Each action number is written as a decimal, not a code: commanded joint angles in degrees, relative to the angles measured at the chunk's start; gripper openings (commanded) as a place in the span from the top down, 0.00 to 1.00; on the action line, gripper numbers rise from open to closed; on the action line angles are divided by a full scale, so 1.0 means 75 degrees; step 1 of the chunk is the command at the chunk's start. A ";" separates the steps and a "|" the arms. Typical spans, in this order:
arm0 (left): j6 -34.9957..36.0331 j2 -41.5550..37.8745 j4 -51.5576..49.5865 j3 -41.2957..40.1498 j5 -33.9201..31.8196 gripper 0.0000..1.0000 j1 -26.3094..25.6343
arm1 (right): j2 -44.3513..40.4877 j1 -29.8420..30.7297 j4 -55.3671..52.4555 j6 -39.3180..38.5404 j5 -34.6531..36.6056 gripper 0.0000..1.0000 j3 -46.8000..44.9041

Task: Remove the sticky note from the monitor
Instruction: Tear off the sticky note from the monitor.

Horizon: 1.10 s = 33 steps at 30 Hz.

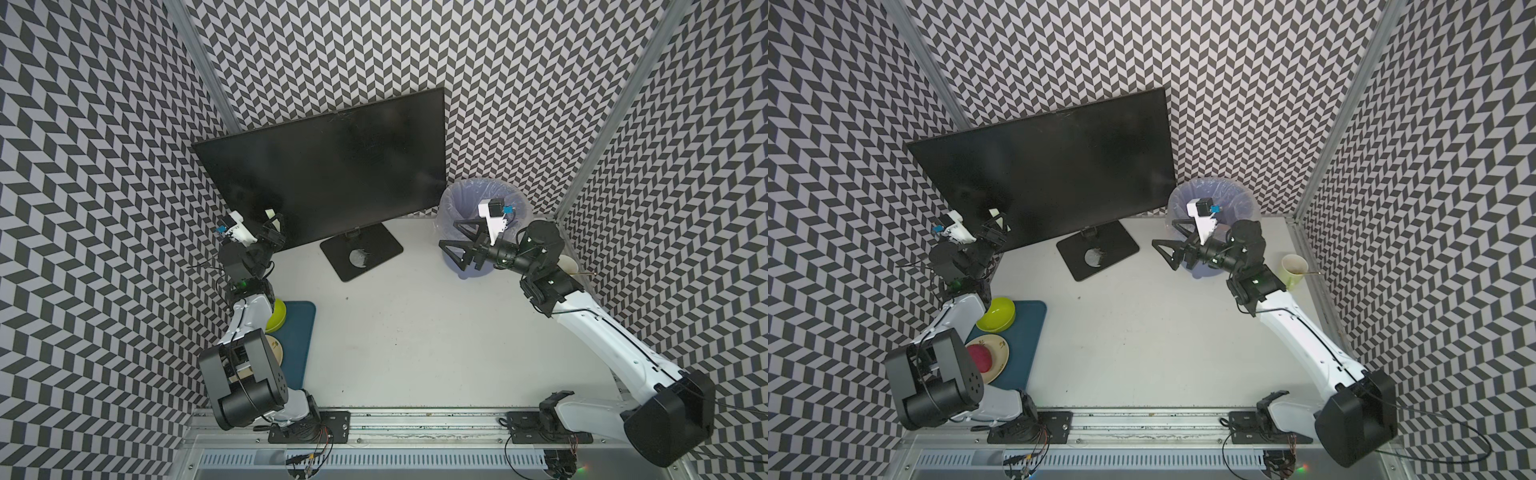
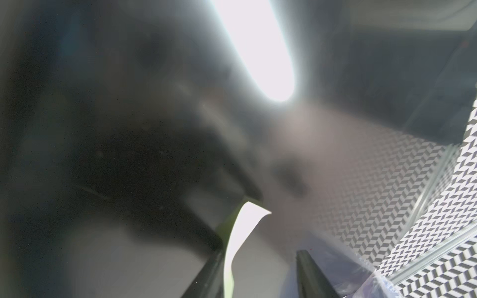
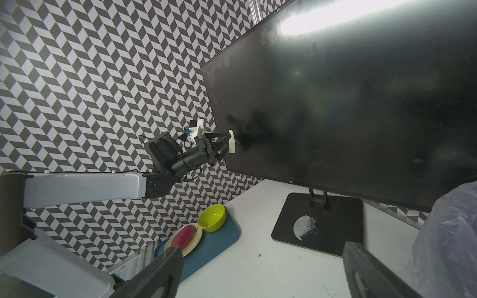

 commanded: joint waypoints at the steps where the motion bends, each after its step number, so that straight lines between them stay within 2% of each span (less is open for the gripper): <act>1: 0.0178 -0.0248 -0.0245 0.0016 -0.0090 0.60 -0.0061 | -0.0030 0.0050 0.0445 -0.0018 -0.0071 0.01 -0.0078; 5: 0.0166 -0.0282 -0.0263 0.0043 0.0009 0.79 -0.0064 | -0.0022 0.0053 0.0446 -0.0010 -0.0080 0.01 -0.0056; 10: 0.0269 -0.0431 -0.0441 -0.0020 -0.0122 0.91 -0.0064 | 0.0002 0.0053 0.0491 0.0039 -0.0069 0.01 -0.0066; 12: 0.0321 -0.0387 -0.0512 0.0033 -0.0144 1.00 -0.0064 | 0.0019 0.0054 0.0459 0.0024 -0.0077 0.01 -0.0044; 18: 0.0265 -0.0585 -0.0498 -0.0021 -0.0005 1.00 -0.0075 | 0.0020 0.0064 0.0434 0.0011 -0.0065 0.01 -0.0037; 24: -0.0101 -0.1300 -0.0437 -0.0368 0.0449 1.00 -0.0236 | -0.0003 0.0238 0.0519 0.0106 -0.0077 0.01 -0.0019; 27: -0.0268 -0.1736 -0.0382 -0.0491 0.0712 1.00 -0.0654 | 0.0066 0.0664 0.0731 0.0225 -0.0160 0.01 -0.0019; 33: -0.0300 -0.2265 -0.0747 -0.0182 0.1268 1.00 -0.2088 | 0.0521 0.1527 0.1192 0.0442 -0.0577 0.01 0.0253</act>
